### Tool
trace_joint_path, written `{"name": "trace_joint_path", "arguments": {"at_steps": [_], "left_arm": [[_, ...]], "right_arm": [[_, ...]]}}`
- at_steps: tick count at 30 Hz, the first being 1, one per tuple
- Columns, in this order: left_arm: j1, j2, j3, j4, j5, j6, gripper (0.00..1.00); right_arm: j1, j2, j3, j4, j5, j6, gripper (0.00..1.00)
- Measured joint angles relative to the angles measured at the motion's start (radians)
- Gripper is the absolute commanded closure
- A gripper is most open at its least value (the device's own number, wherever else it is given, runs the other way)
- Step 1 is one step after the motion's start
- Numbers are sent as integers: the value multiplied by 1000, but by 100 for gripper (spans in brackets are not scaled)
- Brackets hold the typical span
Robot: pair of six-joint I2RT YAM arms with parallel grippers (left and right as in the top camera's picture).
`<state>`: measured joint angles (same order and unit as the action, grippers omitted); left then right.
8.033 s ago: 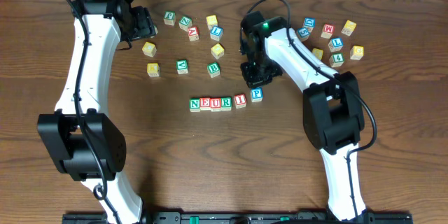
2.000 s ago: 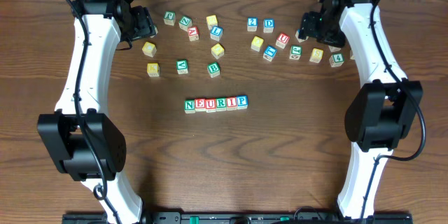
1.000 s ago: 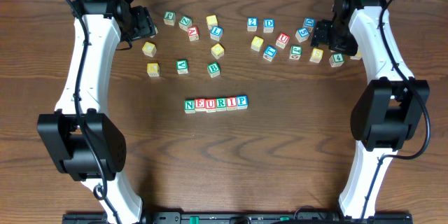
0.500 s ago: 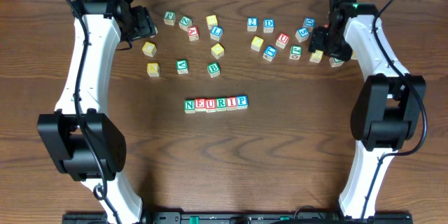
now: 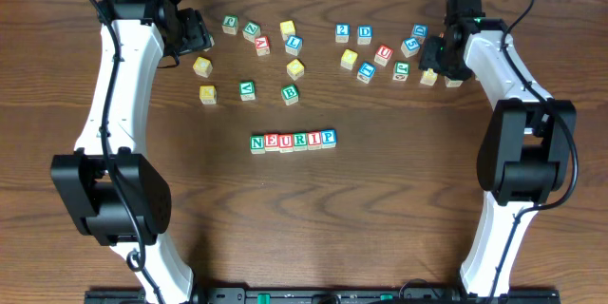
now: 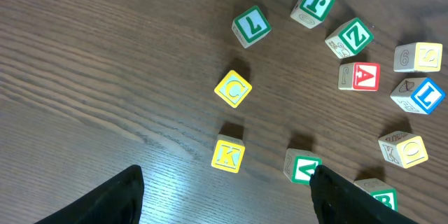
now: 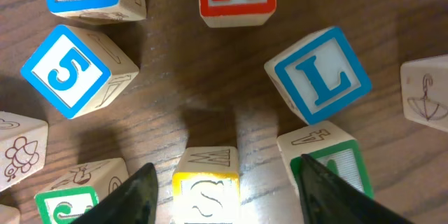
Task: Spell out NEURIPS
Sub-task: 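Lower the right gripper onto the yellow S block and grasp it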
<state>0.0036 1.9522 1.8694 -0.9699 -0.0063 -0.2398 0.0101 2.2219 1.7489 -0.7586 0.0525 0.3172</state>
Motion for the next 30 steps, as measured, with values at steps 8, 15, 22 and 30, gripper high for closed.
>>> {"name": "trace_joint_path", "arguments": {"at_steps": [8, 15, 22, 30], "left_arm": [[0, 0, 0, 0, 0, 0, 25], [0, 0, 0, 0, 0, 0, 25], [0, 0, 0, 0, 0, 0, 25], [0, 0, 0, 6, 0, 0, 25]], "right_arm": [[0, -11, -19, 20, -2, 0, 47], [0, -9, -35, 44, -60, -22, 47], [0, -3, -27, -31, -82, -47, 49], [0, -3, 59, -61, -79, -67, 49]]}}
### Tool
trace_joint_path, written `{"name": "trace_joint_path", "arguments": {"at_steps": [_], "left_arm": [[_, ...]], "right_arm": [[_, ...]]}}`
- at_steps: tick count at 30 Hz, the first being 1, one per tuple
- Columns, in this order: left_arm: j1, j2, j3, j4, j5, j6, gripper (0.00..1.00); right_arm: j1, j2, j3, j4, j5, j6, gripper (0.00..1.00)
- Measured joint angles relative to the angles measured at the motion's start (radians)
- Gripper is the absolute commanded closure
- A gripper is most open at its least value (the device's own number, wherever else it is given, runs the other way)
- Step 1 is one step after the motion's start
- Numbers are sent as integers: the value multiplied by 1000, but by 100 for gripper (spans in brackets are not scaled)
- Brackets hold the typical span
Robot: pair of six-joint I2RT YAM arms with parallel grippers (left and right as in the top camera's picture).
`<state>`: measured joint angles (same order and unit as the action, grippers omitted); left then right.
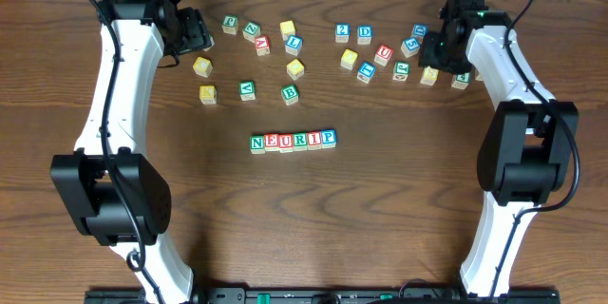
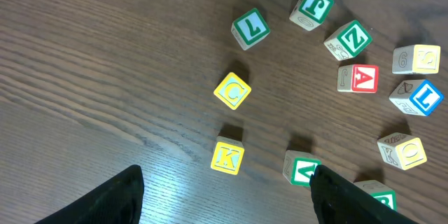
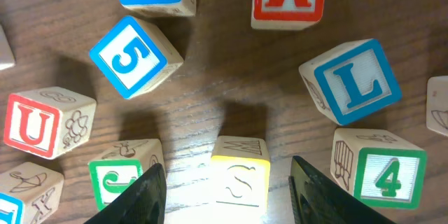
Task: Spell out NEURIPS
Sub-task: 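Lower the right gripper onto the yellow S block and grasp it, then carry the yellow S block down and set it near the P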
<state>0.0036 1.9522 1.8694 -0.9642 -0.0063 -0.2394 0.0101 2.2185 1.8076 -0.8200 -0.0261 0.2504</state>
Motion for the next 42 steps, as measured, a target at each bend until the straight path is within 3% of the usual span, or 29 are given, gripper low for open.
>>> {"name": "trace_joint_path", "arguments": {"at_steps": [9, 13, 22, 34, 42], "left_arm": [[0, 0, 0, 2, 0, 0, 25], [0, 0, 0, 2, 0, 0, 25], [0, 0, 0, 2, 0, 0, 25], [0, 0, 0, 2, 0, 0, 25], [0, 0, 0, 2, 0, 0, 25]], "right_arm": [[0, 47, 0, 7, 0, 2, 57], [0, 87, -2, 12, 0, 5, 69], [0, 88, 1, 1, 3, 0, 85], [31, 32, 7, -261, -19, 2, 89], [171, 19, -13, -336, -55, 1, 89]]}}
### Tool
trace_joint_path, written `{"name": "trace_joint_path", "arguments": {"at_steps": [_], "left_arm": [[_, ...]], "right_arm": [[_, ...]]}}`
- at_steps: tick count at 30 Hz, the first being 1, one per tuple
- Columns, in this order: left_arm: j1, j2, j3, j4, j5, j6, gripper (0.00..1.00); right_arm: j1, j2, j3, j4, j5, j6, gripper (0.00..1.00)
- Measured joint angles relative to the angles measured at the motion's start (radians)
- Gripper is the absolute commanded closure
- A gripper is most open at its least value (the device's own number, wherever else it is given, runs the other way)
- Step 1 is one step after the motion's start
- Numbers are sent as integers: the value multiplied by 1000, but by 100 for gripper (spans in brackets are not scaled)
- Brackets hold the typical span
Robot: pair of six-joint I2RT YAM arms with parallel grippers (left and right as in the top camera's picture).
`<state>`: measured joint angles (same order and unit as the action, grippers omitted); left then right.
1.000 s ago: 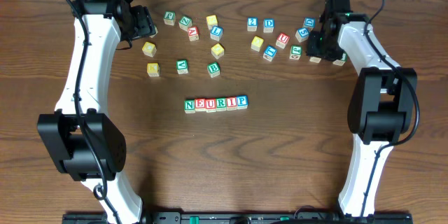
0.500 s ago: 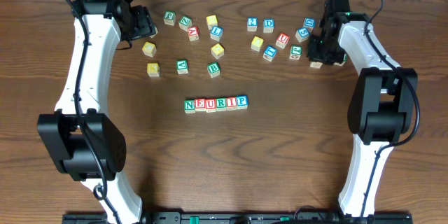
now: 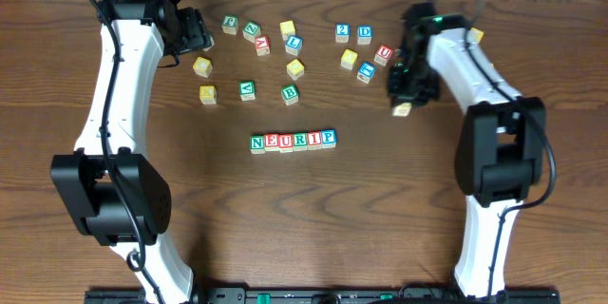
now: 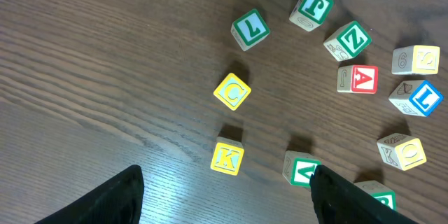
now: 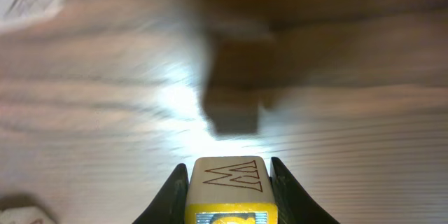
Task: Spell out NEURIPS
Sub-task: 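Carry the yellow S block down and set it near the P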
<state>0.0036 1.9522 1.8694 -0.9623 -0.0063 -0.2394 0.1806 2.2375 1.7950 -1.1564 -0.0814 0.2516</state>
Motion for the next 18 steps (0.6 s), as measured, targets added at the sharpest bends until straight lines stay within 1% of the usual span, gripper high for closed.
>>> {"name": "trace_joint_path", "arguments": {"at_steps": [9, 18], "left_arm": [[0, 0, 0, 0, 0, 0, 25], [0, 0, 0, 0, 0, 0, 25]], "right_arm": [[155, 0, -71, 54, -13, 0, 89], [261, 0, -79, 38, -13, 4, 86]]}}
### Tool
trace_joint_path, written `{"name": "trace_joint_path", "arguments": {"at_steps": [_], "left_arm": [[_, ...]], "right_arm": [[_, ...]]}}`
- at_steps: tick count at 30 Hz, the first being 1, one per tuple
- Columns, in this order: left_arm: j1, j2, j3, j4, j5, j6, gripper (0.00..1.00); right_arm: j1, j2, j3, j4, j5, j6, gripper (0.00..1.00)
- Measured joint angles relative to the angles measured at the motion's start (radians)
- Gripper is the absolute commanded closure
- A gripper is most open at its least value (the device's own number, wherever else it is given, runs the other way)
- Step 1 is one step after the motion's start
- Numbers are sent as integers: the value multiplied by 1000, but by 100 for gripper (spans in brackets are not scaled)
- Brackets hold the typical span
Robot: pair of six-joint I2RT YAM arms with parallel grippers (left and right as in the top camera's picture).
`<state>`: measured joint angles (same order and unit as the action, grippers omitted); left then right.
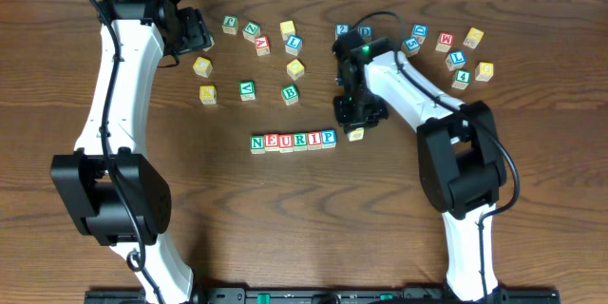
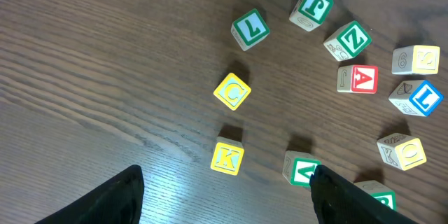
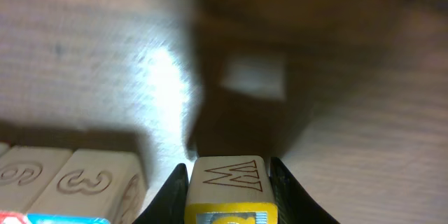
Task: Spell out NEURIPS
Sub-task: 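Carry the yellow S block down and set it near the P, then push the yellow S block against the P block with the right gripper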
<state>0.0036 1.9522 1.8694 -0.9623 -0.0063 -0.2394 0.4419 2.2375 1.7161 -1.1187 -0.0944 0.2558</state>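
The row of blocks reading NEURIP [image 1: 293, 141] lies at the table's middle. My right gripper [image 1: 353, 125] is shut on the yellow S block [image 1: 356, 134], just past the row's right end, beside the P. In the right wrist view the yellow S block [image 3: 227, 182], an M outline on its side, sits clamped between my fingers [image 3: 173, 189], with the row's end blocks [image 3: 77, 178] at lower left. Whether it touches the table cannot be told. My left gripper [image 1: 190, 33] hangs open at the far left, above the loose K block [image 2: 227, 157].
Loose letter blocks lie scattered at the far left centre [image 1: 261, 43] and the far right [image 1: 456, 52]. The left wrist view shows the C block [image 2: 232, 90], L block [image 2: 250, 27] and A block [image 2: 358, 78] on the wooden table [image 1: 190, 199].
My right gripper, still shut on the S block, has moved left and nearer, from the right-hand block cluster to the right end of the NEURIP row. The left arm has not moved.
My right gripper stood open over the S block among the far-right blocks, and a second later still open around it. Then it was shut on the block and away from the cluster. Now it holds the block beside the P.
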Motion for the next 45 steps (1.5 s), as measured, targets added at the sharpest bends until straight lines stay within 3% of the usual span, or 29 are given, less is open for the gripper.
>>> {"name": "trace_joint_path", "arguments": {"at_steps": [7, 12, 22, 36, 45], "left_arm": [[0, 0, 0, 0, 0, 0, 25], [0, 0, 0, 0, 0, 0, 25], [0, 0, 0, 0, 0, 0, 25], [0, 0, 0, -2, 0, 0, 25], [0, 0, 0, -6, 0, 0, 25]], "right_arm": [[23, 0, -3, -45, -3, 34, 82], [23, 0, -3, -58, -8, 50, 67], [23, 0, 5, -142, -39, 43, 60], [-3, 0, 185, -305, -67, -3, 65], [-85, -3, 159, -378, -63, -10, 85]]}}
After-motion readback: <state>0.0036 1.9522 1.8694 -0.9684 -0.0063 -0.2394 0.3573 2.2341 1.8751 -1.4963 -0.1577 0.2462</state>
